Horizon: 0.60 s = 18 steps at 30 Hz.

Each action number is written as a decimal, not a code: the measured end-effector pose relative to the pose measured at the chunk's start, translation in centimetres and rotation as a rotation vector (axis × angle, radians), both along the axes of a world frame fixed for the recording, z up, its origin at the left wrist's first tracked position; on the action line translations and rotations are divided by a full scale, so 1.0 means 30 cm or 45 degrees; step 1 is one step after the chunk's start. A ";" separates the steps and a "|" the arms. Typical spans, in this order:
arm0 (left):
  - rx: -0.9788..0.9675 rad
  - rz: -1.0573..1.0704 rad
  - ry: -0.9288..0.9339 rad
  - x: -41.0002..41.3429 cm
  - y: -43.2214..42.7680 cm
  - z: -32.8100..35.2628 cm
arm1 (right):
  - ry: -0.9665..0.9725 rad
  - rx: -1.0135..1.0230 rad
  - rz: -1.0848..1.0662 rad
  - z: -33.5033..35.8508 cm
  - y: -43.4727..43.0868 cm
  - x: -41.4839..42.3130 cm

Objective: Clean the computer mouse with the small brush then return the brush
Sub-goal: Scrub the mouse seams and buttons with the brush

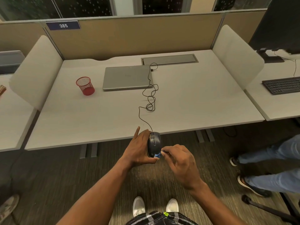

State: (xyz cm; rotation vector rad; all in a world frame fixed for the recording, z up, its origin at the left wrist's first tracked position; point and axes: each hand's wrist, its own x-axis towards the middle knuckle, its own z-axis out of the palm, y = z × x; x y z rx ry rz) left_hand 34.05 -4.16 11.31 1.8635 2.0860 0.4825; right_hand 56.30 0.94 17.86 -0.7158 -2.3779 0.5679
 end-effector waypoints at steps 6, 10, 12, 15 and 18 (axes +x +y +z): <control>-0.002 -0.021 0.010 -0.016 0.006 -0.004 | 0.019 0.030 -0.034 0.011 0.011 -0.016; -0.003 -0.017 -0.001 -0.021 0.010 -0.004 | 0.028 0.062 -0.062 0.016 0.028 -0.022; 0.007 -0.005 -0.002 -0.025 0.011 -0.001 | 0.014 0.077 -0.042 0.009 0.025 -0.017; 0.026 0.001 0.014 -0.033 0.013 0.000 | -0.001 0.053 0.001 -0.016 -0.001 0.007; 0.022 0.004 0.017 -0.045 0.007 -0.001 | -0.002 0.005 0.040 -0.038 -0.024 0.031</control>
